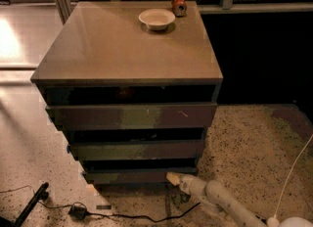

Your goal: Close bottom drawer

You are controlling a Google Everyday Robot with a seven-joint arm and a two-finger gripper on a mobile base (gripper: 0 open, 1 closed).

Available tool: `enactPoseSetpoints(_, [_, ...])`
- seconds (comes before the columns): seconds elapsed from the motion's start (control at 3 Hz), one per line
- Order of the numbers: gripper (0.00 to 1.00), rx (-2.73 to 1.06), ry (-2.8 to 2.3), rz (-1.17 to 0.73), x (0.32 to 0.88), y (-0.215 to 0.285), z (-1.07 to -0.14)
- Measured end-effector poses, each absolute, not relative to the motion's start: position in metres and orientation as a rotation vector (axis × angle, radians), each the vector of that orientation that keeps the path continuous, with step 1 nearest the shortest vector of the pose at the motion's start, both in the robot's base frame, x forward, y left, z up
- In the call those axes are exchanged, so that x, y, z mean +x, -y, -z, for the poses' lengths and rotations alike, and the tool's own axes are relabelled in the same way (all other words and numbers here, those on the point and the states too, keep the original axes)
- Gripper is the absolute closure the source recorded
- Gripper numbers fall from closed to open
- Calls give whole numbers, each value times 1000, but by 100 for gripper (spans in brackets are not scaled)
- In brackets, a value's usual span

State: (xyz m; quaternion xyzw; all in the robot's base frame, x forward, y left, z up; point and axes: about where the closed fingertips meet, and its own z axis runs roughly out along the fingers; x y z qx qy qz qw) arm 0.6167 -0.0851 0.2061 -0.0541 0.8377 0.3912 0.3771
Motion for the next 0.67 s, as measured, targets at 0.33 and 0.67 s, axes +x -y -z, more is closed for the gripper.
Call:
enactPoseSetpoints(0.33, [100, -105, -2166, -1032, 636, 68, -184])
enactPoseSetpoints(0.67, [100, -105, -2166, -1032, 634, 68, -184])
